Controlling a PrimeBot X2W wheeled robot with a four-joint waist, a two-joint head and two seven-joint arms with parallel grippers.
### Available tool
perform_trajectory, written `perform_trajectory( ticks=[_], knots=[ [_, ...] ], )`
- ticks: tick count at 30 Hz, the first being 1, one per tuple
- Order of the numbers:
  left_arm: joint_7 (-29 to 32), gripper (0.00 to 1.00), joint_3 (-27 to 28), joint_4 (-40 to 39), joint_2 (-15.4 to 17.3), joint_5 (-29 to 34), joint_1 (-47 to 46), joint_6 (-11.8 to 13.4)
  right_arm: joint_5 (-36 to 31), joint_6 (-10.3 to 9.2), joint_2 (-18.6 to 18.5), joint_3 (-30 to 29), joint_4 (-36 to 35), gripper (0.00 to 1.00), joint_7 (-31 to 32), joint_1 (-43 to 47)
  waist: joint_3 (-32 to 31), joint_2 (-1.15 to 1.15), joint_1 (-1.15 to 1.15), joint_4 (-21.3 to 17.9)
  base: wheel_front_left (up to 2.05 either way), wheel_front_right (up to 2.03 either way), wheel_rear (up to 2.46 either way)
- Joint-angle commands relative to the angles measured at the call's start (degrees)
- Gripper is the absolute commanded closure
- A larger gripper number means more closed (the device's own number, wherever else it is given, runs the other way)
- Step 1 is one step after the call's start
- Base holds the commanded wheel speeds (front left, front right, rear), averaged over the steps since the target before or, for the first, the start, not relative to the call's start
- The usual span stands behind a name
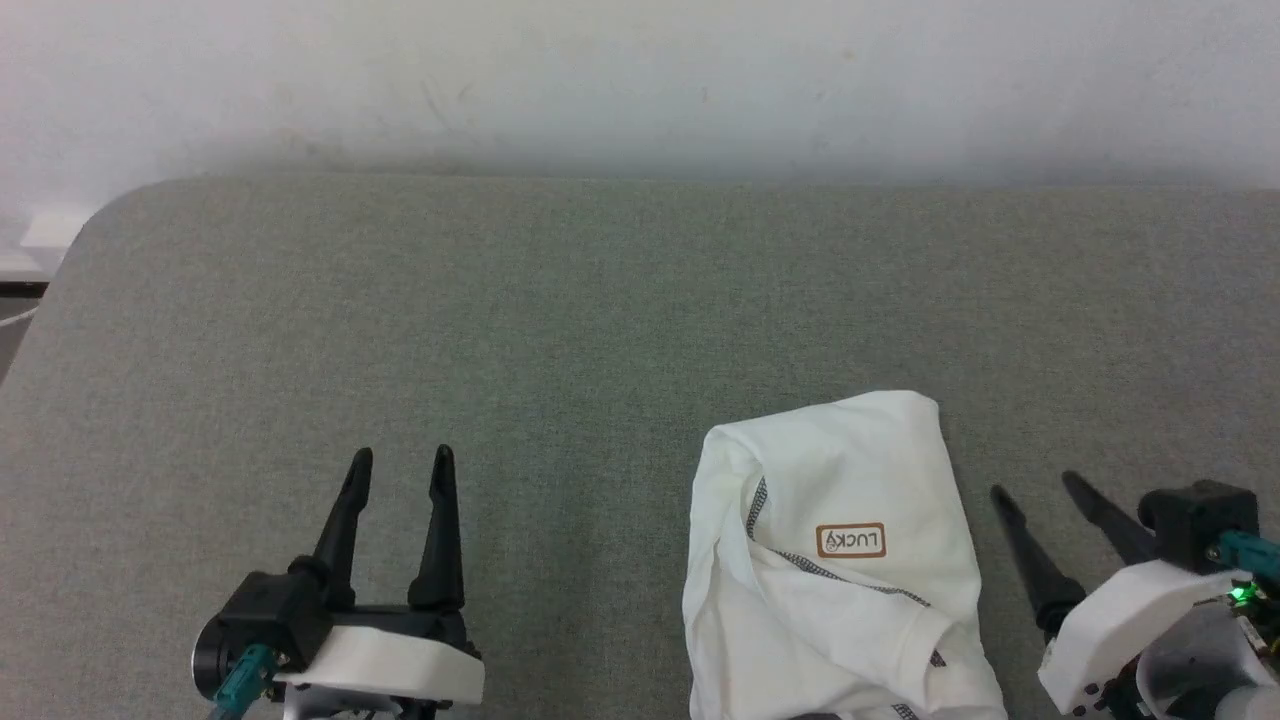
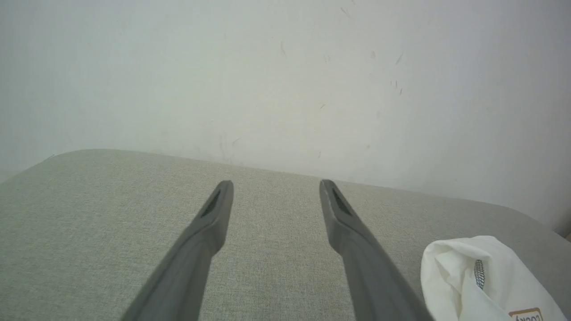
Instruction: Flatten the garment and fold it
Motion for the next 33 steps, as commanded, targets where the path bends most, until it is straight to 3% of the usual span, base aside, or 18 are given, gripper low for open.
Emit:
perform_trajectory(
  ticks=[1,5,9,13,18,19,20,21,28,33],
  knots=[
    [-0.3,0.00,-0.1,0.1,-0.1,0.0,-0.8,0.1,1.1,-0.04,-0.5,0.5,0.0,0.00,1.2,-1.0,1.0,0.00,0.00,0.7,0.00,0.00,0.00],
    [-0.3,0.00,-0.9,0.9,-0.1,-0.4,-1.9,0.1,12.4,-0.04,-2.9,2.4,1.3,0.00,15.0,-3.7,2.7,0.00,0.00,1.9,0.00,0.00,0.00],
    [-0.3,0.00,-2.2,1.9,-0.1,-0.6,-2.9,0.0,17.6,-0.04,-4.5,2.3,5.5,0.00,24.2,-6.0,4.0,0.00,0.00,3.8,0.00,0.00,0.00],
    [-0.3,0.00,-2.7,2.6,-0.1,-0.9,-3.7,0.1,19.6,-0.04,-4.2,3.1,9.4,0.00,27.3,-8.3,4.7,0.00,0.00,5.5,0.00,0.00,0.00],
    [-0.3,0.00,-3.0,3.3,-0.1,-0.8,-3.8,0.2,19.4,-0.04,-3.9,6.5,13.8,0.00,26.7,-9.9,4.8,0.00,0.00,6.6,0.00,0.00,0.00],
    [-0.3,0.00,-3.1,3.5,-0.1,-0.8,-3.8,0.2,19.3,-0.04,-3.8,7.3,14.8,0.14,26.4,-10.1,4.7,0.00,0.00,6.7,0.00,0.00,0.00],
    [-0.3,0.00,-3.1,3.6,-0.1,-0.8,-3.8,0.2,19.3,-0.04,-3.8,8.0,15.6,0.78,26.0,-10.2,4.6,0.00,0.00,6.7,0.00,0.00,0.00],
    [-0.3,0.00,-3.1,3.6,-0.1,-0.8,-3.8,0.3,19.2,-0.04,-4.0,8.8,16.2,1.00,25.4,-10.5,4.4,0.00,0.00,6.7,0.00,0.00,0.00],
    [-0.3,0.00,-3.1,3.5,-0.1,-0.5,-3.5,-0.3,13.9,-0.04,-9.4,14.3,15.8,1.00,17.8,-14.2,2.9,0.00,0.00,3.1,0.00,0.00,0.00],
    [-0.3,0.00,-4.5,3.1,-0.1,-0.4,-4.3,-0.8,9.3,-0.04,-15.7,18.8,12.6,1.00,17.0,-17.5,3.7,0.00,0.00,-2.0,0.00,0.00,0.00]
  ],
)
